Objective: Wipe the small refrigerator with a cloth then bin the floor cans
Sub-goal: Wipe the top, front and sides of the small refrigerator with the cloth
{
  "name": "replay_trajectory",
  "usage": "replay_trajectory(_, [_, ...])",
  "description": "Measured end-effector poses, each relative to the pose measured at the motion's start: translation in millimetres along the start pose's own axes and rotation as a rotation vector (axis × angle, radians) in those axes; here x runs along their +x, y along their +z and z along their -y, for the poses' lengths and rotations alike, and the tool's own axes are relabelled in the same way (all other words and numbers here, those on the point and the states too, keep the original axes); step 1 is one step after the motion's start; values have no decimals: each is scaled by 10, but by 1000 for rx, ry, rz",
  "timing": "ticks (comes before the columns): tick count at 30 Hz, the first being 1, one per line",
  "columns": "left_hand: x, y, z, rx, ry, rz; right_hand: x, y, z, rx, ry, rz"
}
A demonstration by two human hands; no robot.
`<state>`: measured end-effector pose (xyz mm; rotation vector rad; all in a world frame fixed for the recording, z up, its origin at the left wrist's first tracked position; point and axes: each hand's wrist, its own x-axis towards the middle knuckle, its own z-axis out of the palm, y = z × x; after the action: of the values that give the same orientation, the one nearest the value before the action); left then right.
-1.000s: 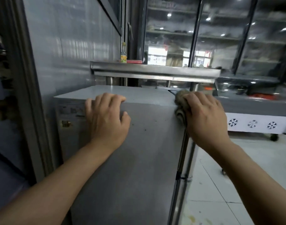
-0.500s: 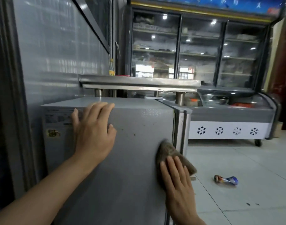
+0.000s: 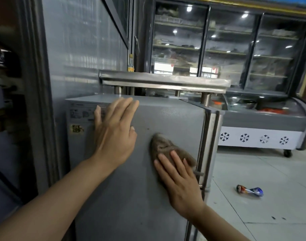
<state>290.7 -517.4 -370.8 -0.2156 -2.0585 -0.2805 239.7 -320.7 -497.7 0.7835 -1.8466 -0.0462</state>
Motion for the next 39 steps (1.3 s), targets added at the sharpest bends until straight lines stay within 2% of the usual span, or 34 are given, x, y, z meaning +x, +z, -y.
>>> replay_trajectory(3, [-182, -83, 144, 28, -40, -4, 164, -88, -51, -14, -73, 10])
replay_trajectory(8, [-403, -107, 506, 104, -175, 10, 1124, -171, -12, 39, 179, -191])
replay_trajectory(10, [-432, -97, 572, 123, -165, 42, 1125, -89, 108, 42, 169, -189])
replay_trajectory(12, [-440, -103, 604, 121, -167, 60, 864, 29, 242, 35, 9, -107])
replay_trajectory(15, [-462, -139, 635, 124, -144, 94, 397, 147, 420, -57, -326, 105])
replay_trajectory(17, [-504, -178, 666, 129, -136, 120, 326, 134, 414, -91, -397, 154])
replay_trajectory(19, [-579, -217, 717, 122, -173, 132, 518, 52, 358, -82, -368, 128])
replay_trajectory(21, [-651, -235, 806, 107, -222, 124, 900, -49, 316, -11, -235, 21])
replay_trajectory(23, [-703, -216, 894, 86, -204, 118, 1276, -82, 334, 16, -95, -77])
replay_trajectory(25, [-720, -184, 951, 28, -160, 101, 1412, -45, 471, 29, -39, -98])
replay_trajectory(27, [-723, -173, 962, -47, -155, 71, 1276, 43, 604, 28, -134, -60])
replay_trajectory(30, [-771, -202, 968, -122, -164, 51, 898, 124, 707, -61, -433, 116])
replay_trajectory(33, [-867, -253, 1003, -202, -186, 62, 884, 76, 642, -109, -541, 173])
replay_trajectory(35, [-923, -276, 1025, -299, -243, 74, 1140, 11, 609, -67, -446, 109])
replay_trajectory(39, [-943, -242, 1063, -416, -324, 42, 1707, 2, 684, -21, -126, -73])
